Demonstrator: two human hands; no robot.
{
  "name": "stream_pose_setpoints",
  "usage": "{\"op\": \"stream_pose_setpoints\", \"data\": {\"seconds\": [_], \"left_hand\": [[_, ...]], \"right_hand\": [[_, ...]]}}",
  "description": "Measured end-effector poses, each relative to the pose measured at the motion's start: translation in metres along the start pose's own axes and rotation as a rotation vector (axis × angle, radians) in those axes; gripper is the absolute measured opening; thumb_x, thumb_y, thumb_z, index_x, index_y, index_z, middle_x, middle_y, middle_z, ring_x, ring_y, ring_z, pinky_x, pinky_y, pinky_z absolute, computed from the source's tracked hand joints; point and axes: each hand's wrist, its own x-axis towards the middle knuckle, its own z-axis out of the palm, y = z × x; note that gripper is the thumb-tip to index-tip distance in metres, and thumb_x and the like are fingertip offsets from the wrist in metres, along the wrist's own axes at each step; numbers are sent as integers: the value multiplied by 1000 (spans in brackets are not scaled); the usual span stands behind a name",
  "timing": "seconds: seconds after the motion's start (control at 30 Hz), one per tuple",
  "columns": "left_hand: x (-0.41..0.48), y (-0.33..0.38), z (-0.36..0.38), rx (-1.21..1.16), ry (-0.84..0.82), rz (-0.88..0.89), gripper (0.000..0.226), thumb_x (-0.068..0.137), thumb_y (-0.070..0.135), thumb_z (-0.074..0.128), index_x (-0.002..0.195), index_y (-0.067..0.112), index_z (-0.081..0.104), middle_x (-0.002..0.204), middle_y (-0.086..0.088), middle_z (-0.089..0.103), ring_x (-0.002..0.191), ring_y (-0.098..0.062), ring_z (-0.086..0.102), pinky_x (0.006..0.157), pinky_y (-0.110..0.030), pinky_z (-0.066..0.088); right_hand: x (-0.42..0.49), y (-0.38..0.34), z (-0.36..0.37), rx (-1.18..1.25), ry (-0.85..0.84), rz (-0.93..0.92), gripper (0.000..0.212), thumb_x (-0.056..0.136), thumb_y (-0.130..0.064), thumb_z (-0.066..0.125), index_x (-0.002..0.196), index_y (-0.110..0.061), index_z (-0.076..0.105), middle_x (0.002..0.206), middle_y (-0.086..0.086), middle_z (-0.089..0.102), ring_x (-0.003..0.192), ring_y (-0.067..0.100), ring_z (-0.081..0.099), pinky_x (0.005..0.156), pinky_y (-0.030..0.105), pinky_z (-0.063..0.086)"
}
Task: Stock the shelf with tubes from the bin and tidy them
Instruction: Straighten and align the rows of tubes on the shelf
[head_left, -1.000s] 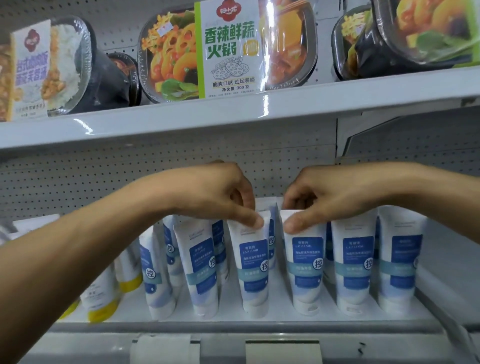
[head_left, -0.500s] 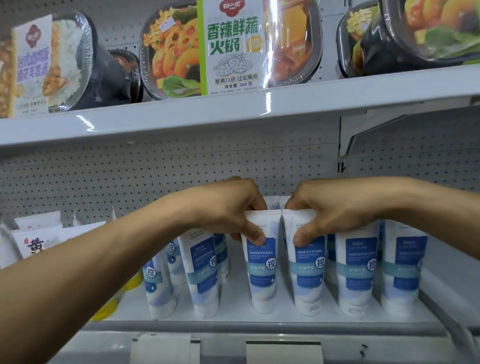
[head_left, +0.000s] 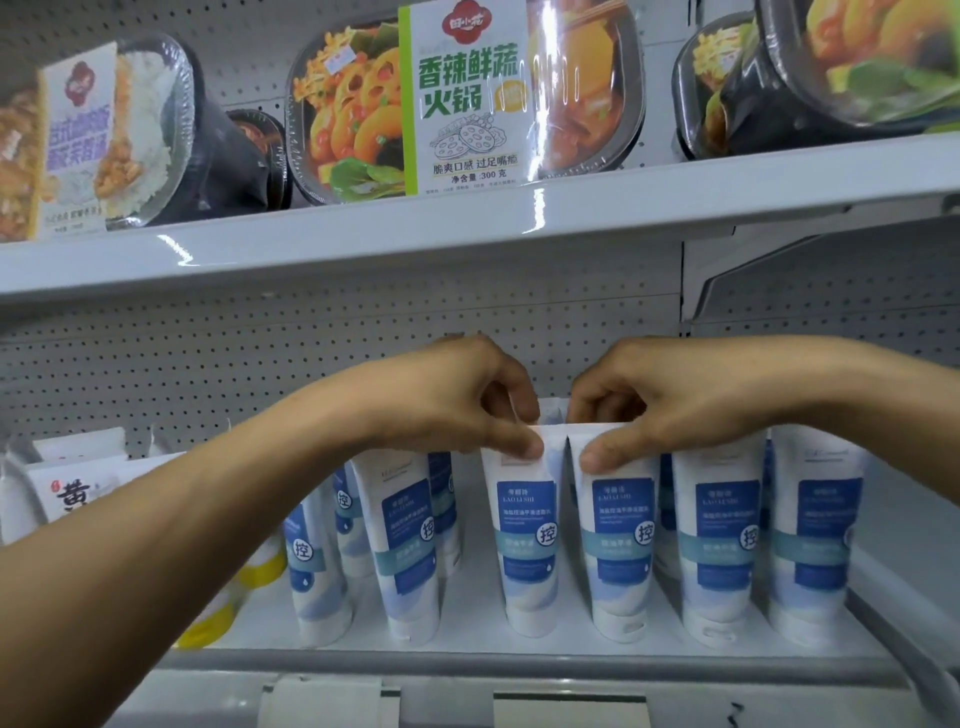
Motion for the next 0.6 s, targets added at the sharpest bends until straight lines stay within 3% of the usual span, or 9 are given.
{"op": "stream_pose_setpoints", "data": {"seconds": [0.07, 0.17, 0.27, 0.37, 0.5, 0.6], "left_hand": [[-12, 0, -10, 32, 108, 10, 24, 84, 48, 65, 104, 35, 67, 96, 20, 68, 87, 8, 62, 73, -14, 49], [-31, -8, -24, 37, 236, -10, 21, 89, 46, 58, 107, 39, 65, 99, 23, 65, 85, 15, 57, 68, -7, 43], [-40, -28, -33, -22, 314, -89, 18, 90, 39, 60, 107, 36, 67, 99, 19, 68, 84, 12, 59, 72, -4, 45], [-38, -44, -35, -19, 273, -154, 24, 89, 40, 63, 111, 32, 68, 104, 14, 69, 94, 0, 63, 87, -20, 50], [-24, -57, -36, 97, 134, -173, 26, 89, 43, 62, 111, 31, 69, 107, 15, 68, 101, -6, 63, 89, -24, 47], [-8, -67, -37, 192, 62, -163, 32, 88, 52, 59, 94, 25, 76, 95, 16, 72, 91, -4, 64, 87, -27, 50]], "right_hand": [[-5, -1, -4, 17, 85, -16, 23, 82, -49, 66, 99, -33, 68, 92, -18, 71, 85, -3, 67, 80, 26, 56], [-10, -1, -7, 28, 212, -53, 20, 84, -47, 64, 100, -35, 68, 92, -21, 69, 86, -9, 62, 73, 15, 48], [-8, 0, -9, 27, 269, -106, 16, 86, -41, 63, 99, -33, 69, 91, -22, 68, 85, -13, 59, 68, 4, 43], [0, -1, -12, 24, 321, -108, 13, 87, -36, 64, 97, -32, 70, 91, -21, 68, 85, -15, 58, 65, -2, 39], [20, -9, -14, -56, 256, -65, 12, 88, -40, 62, 99, -37, 66, 97, -24, 66, 88, -16, 58, 68, 0, 43], [38, -14, -14, -125, 161, 14, 21, 89, -45, 60, 109, -37, 64, 104, -25, 63, 93, -9, 59, 74, 7, 44]]}}
